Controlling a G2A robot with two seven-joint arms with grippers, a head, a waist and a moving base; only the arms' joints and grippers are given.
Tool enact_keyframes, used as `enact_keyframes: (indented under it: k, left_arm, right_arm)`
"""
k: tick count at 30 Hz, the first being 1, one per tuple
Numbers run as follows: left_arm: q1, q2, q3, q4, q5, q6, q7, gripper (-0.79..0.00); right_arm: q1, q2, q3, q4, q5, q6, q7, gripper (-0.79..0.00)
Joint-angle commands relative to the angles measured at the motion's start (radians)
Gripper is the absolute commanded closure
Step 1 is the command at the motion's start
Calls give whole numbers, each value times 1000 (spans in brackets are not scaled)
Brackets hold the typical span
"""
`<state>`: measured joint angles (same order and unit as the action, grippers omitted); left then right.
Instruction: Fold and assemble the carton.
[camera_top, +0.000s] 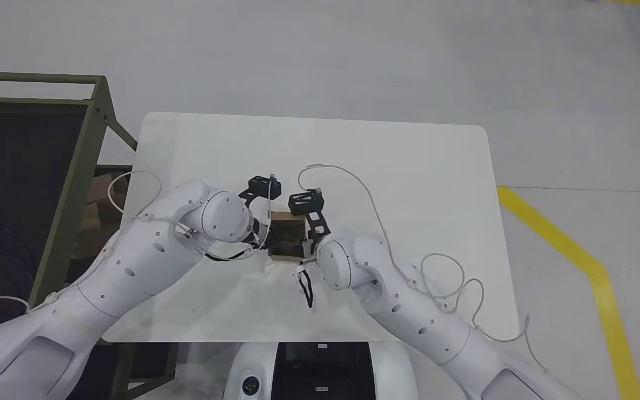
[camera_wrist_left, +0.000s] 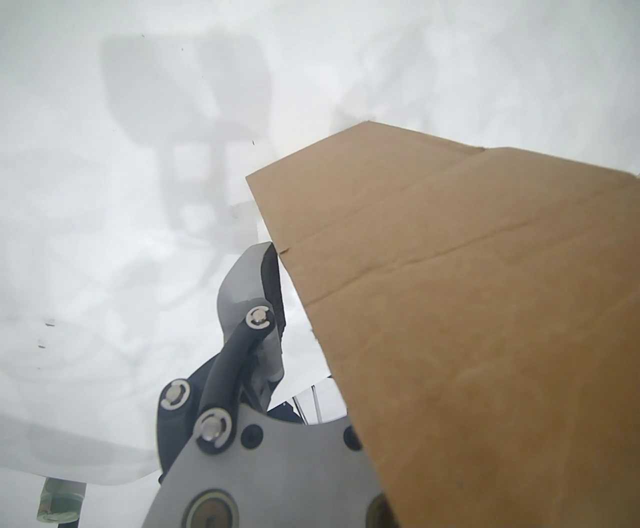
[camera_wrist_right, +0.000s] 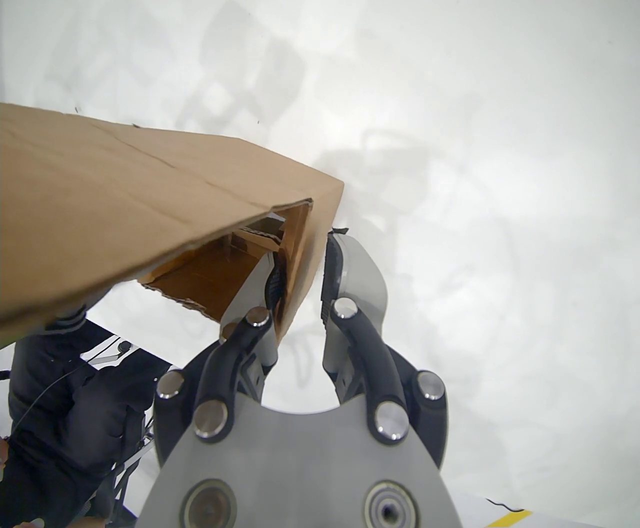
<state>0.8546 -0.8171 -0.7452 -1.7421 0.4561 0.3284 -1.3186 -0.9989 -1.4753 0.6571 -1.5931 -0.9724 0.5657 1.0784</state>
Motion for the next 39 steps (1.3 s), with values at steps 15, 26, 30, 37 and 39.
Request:
enact_keyframes:
  k: [15,26,30,37,39]
  left_arm:
    - [13,-8,-17,-9,13,-10,-20,-83]
    - [21,-13,-30,-7,10,-15,-33,-225]
    - [23,-15,-33,-7,11,-17,-36,-252]
    - [30,-18,-40,-11,17,-20,-39,-317]
    - [32,-18,-44,-13,16,-25,-40,-366]
  right_arm:
    - [-26,-6,21,-16,-40,-8,17,-102]
    - [-37,-12,31,-20,-62,-18,29,0]
    - [-44,-14,36,-25,-70,-23,32,0]
    - [-52,-17,46,-28,-80,-29,40,-92]
    - [-52,-18,50,-29,-82,-32,44,-179]
